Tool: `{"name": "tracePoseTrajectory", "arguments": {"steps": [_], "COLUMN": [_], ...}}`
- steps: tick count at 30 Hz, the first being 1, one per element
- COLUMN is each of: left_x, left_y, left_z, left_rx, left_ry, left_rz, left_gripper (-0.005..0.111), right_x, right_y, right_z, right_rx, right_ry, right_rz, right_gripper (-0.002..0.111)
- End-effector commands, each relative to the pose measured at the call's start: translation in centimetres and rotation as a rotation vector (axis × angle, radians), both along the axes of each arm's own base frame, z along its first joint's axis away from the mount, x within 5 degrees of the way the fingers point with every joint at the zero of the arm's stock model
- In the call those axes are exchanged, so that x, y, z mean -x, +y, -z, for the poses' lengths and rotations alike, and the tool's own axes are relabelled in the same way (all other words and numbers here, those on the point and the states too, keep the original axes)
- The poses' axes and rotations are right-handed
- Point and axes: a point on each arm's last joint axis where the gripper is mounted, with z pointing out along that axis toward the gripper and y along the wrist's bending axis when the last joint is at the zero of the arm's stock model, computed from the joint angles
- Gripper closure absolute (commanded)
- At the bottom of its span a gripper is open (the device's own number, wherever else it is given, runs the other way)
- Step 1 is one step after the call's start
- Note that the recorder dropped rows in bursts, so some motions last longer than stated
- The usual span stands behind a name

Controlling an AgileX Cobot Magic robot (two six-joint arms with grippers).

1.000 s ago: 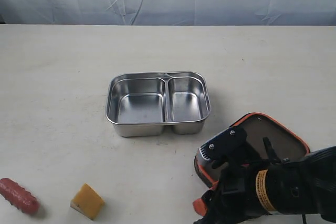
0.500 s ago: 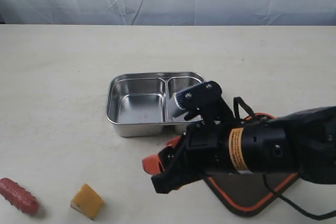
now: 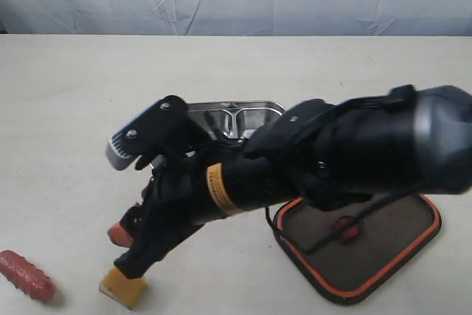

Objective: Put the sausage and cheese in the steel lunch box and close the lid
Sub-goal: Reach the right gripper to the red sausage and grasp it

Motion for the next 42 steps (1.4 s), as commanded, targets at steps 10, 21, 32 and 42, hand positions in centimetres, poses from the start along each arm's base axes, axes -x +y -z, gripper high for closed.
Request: {"name": "tracePoseTrajectory", "arguments": {"steps": [10, 21, 32, 42], "left_x": [0.0, 0.0, 0.0, 0.0], "left_y": [0.0, 0.0, 0.0, 0.0], "left_z": [0.1, 0.1, 0.1, 0.1], "left_rx": [0.003, 0.003, 0.003, 0.003], "left_ry": [-0.004, -0.004, -0.004, -0.004], "left_rz": [-0.001, -0.001, -0.001, -0.001], "left_gripper": [0.107, 0.107, 0.107, 0.107], "right_x": [-2.0, 1.9, 2.8, 3.3], "right_y": [8.6, 12.8, 14.0, 14.6], "right_z": [0.8, 4.5, 7.5, 8.0], "right_rx": [-0.07, -0.036, 0.018, 0.025], "right_ry": [0.095, 0.097, 0.05, 0.004], "right_rz": [-0.132, -0.266, -0.231, -0.202], "right_gripper": [0.049, 0.049, 0.049, 0.057]}}
